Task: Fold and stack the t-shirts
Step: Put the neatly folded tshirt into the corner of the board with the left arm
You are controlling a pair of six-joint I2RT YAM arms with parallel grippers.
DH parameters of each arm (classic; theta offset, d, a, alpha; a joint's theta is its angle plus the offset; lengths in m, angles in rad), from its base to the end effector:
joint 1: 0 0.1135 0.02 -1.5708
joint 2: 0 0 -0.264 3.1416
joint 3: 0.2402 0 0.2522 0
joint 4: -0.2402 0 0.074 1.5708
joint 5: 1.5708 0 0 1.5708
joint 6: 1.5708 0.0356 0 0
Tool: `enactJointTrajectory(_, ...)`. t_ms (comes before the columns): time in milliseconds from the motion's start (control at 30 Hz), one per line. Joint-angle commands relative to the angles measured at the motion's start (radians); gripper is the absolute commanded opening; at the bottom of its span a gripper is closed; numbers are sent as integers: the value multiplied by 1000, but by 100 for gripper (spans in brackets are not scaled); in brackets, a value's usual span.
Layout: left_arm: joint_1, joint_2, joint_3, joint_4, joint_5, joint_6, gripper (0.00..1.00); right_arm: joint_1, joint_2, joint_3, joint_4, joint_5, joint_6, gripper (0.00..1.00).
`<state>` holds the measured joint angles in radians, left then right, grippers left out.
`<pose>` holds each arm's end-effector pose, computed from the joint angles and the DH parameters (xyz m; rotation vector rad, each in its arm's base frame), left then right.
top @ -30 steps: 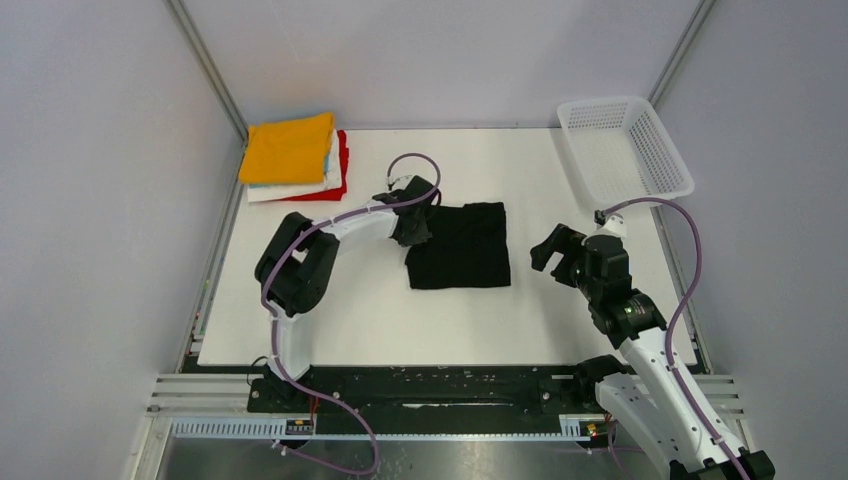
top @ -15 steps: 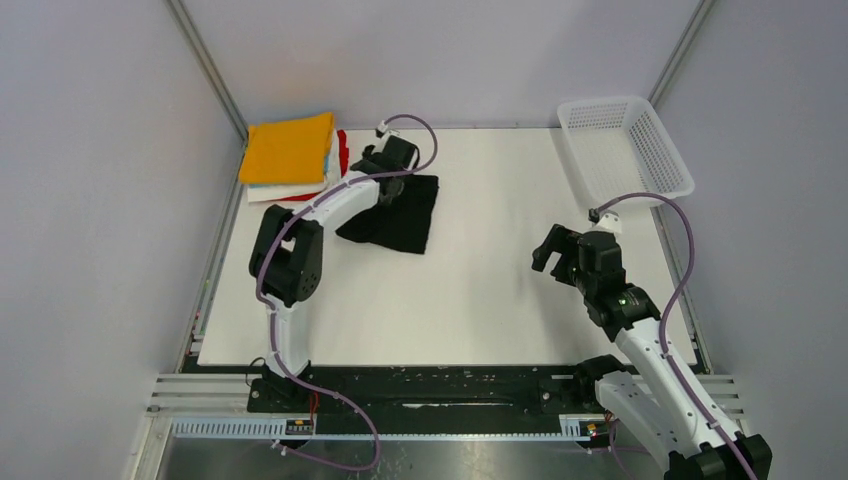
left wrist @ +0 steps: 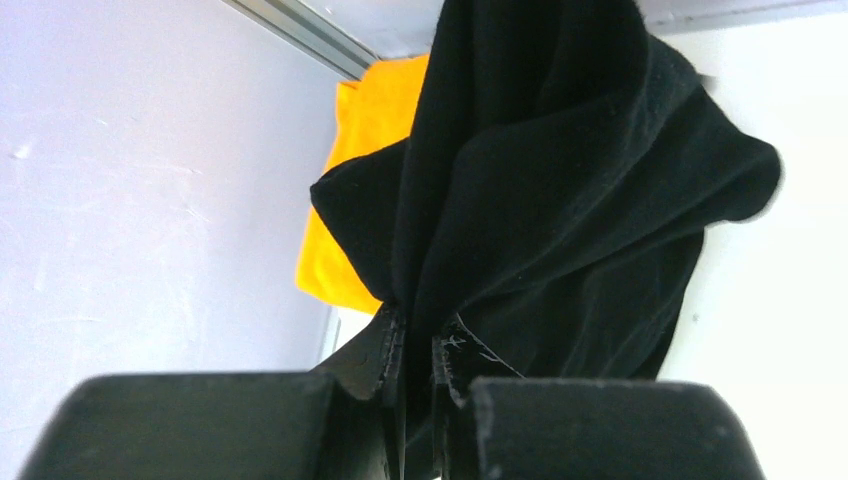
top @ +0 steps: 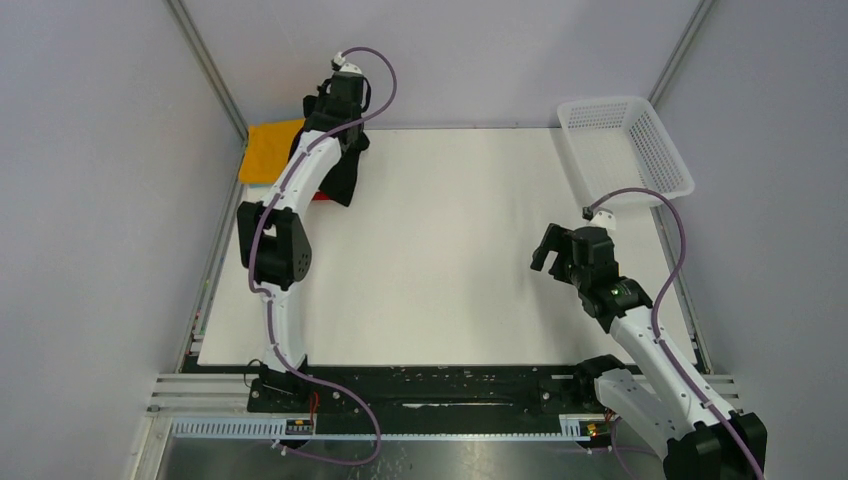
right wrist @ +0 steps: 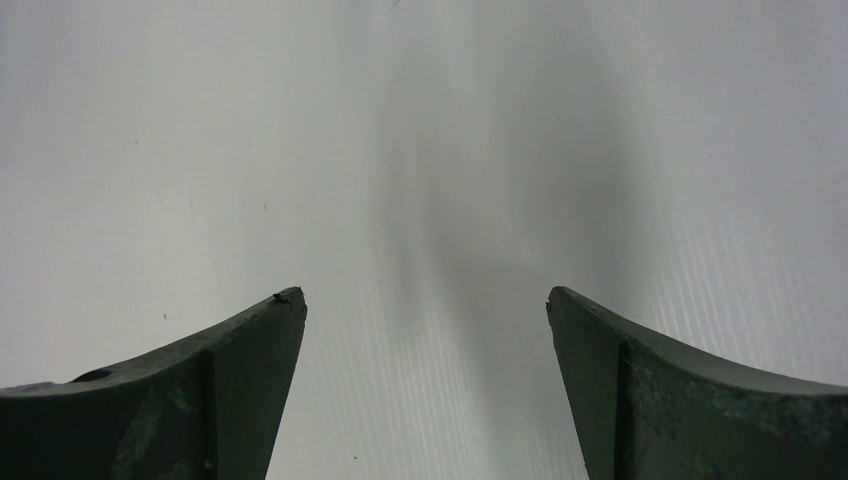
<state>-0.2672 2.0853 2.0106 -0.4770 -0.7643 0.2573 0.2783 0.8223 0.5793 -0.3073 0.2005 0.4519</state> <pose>0.4729 -0.1039 0.3326 0.0847 2.0470 0.7979 0.1802 0.0441 0.2493 0.3018 2.0952 0.2238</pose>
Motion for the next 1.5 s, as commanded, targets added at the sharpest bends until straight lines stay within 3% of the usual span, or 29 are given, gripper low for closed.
enactJointTrajectory(0, 33, 60, 174, 15, -29, 95, 0, -4, 33, 32, 36, 37, -15, 99)
enactJointTrajectory(367, 100, 78, 345, -6, -10, 88, 0, -4, 94, 49, 44, 39, -14, 99)
enactJointTrajectory(633, 108, 39, 352, -13, 25, 72, 0, -4, 107, 52, 42, 44, -12, 100)
enactJointTrajectory(900, 108, -49, 346, -73, 158, 8, 0, -4, 117, 57, 42, 36, -11, 100)
enactJointTrajectory(1267, 105, -95, 348, -115, 194, -20, 0, -4, 132, 63, 40, 16, -26, 100)
enactJointTrajectory(1467, 105, -61, 365, -102, 146, -22, 0, -4, 165, 78, 29, -9, -32, 99)
